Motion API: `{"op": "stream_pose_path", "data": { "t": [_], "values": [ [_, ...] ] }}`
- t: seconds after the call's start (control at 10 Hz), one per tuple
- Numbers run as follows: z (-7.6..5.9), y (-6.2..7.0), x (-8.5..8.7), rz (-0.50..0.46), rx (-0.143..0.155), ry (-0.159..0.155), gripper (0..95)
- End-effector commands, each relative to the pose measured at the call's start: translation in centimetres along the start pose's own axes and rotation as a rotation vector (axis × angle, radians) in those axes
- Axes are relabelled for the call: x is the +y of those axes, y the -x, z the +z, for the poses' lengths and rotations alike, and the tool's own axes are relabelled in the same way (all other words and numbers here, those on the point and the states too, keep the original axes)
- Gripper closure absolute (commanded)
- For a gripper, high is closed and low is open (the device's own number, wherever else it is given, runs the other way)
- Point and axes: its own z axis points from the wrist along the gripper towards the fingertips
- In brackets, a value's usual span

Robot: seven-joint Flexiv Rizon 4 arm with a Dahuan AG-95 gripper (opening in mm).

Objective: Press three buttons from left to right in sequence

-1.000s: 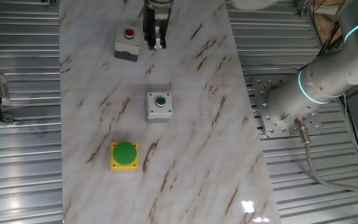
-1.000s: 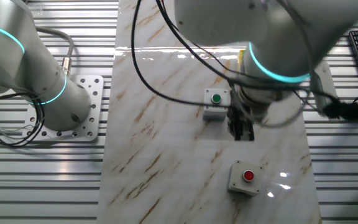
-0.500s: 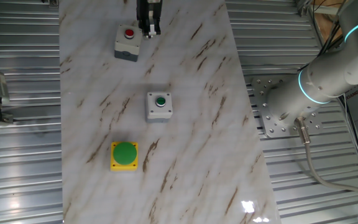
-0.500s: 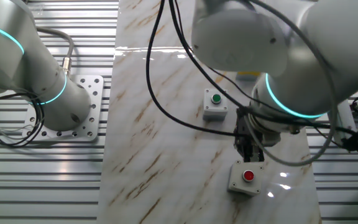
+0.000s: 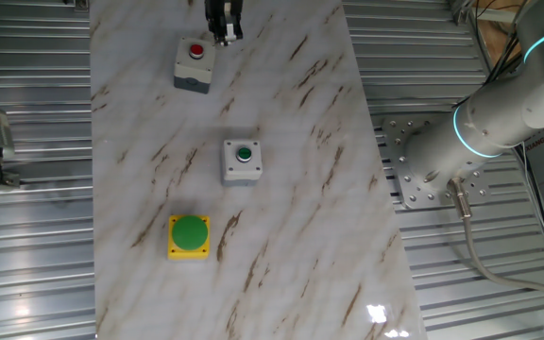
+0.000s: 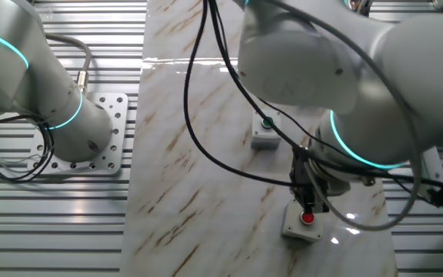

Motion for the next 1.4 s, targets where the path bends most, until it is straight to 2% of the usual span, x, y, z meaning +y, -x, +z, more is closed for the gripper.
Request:
{"op": "stream_pose_path", "data": {
  "t": [0.1,0.2,0.9,1.2,1.4],
  "values": [
    [-0.16,-0.06,-0.53,-0.017,0.002,-0.002,95.0],
    [-0.17,-0.05,-0.66,-0.01,0.001,0.006,95.0],
    [-0.03,0.04,-0.67,-0.037,0.007,0.006,95.0],
    [-0.03,0.04,-0.67,-0.015,0.002,0.032,95.0],
    [-0.03,0.04,-0.67,0.002,0.0,0.032,95.0]
  ]
}}
